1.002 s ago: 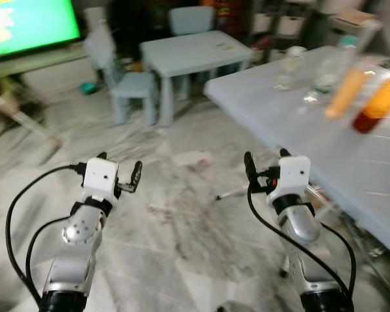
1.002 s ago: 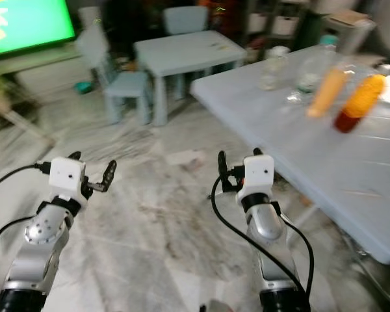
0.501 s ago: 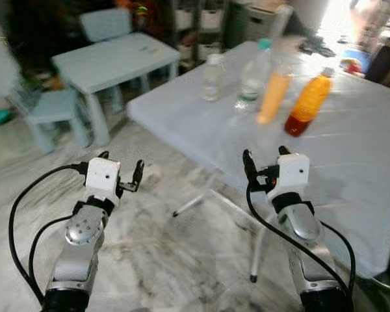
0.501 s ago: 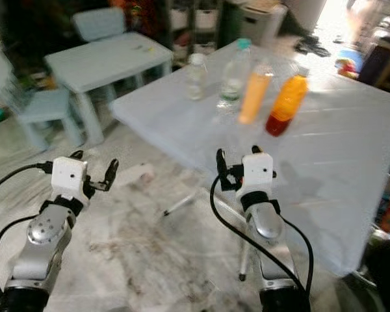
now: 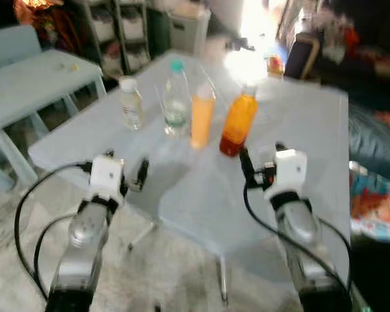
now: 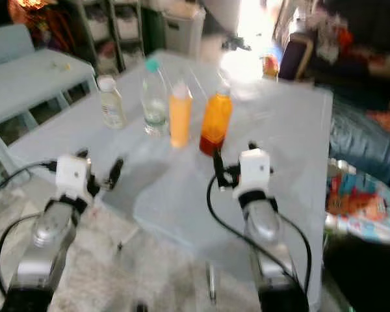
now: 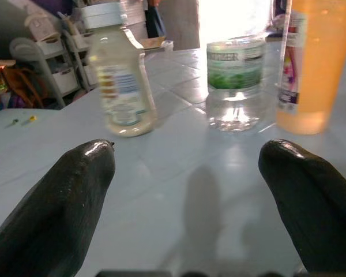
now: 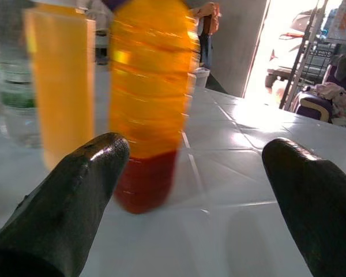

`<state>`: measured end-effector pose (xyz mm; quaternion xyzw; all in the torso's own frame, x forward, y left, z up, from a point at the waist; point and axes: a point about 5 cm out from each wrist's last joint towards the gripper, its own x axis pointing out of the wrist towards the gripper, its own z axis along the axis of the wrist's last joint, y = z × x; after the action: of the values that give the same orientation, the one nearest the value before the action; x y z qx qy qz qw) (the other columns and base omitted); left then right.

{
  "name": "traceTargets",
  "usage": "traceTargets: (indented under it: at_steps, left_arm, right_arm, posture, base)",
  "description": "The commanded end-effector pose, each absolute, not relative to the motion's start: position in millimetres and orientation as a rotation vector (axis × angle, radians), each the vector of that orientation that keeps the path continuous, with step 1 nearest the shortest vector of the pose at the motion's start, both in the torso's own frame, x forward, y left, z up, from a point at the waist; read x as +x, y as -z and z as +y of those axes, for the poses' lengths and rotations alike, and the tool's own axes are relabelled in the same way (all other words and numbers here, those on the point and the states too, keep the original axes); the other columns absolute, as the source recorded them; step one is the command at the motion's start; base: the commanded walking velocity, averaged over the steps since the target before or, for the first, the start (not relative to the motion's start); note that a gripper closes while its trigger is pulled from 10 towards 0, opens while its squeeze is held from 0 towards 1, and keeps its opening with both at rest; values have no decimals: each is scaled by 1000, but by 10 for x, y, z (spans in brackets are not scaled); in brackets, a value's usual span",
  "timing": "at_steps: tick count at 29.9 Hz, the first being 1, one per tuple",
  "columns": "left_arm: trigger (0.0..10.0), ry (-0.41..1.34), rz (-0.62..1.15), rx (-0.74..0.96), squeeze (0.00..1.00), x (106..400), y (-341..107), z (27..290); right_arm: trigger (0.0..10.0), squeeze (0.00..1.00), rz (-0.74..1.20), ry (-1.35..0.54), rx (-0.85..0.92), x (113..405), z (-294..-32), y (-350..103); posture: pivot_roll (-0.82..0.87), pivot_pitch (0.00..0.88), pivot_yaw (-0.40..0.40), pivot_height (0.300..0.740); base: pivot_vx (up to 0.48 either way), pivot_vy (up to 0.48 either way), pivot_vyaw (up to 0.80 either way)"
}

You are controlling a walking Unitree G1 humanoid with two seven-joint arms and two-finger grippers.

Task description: Restocking fridge

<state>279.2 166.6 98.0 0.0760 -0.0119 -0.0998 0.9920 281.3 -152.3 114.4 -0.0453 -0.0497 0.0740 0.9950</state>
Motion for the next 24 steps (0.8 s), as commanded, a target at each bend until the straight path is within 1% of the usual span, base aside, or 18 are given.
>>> traceTargets:
  at_steps: [1,11,20,24]
  left_arm:
    - [10000,209,-27,157,0,2776,-987,1640]
    - [10000,188,-31,174,0,2769,-1012,1702]
    - [10000,184,-43,184,0,2784,-1054,1720]
    - [10000,181,-48,185,0,2791,-1068,1727]
  right_arm:
    - [10000,0,-122,-136,-108,2811,-1590,-1205]
    - [10000,0,-169,-159,-126,2847,-1580,-1317]
    - [10000,0,-194,-154,-141,2910,-1662,-1394]
    - [10000,0,-196,-157,-137,2908,-1659,-1400]
  posture:
    - [-1,0,-23,740]
    - [9,0,-9,740]
    - [17,0,-2,740]
    - [17,0,0,740]
  base:
    - [0,0,0]
    - [0,0,0]
    - [0,0,0]
    - [0,0,0]
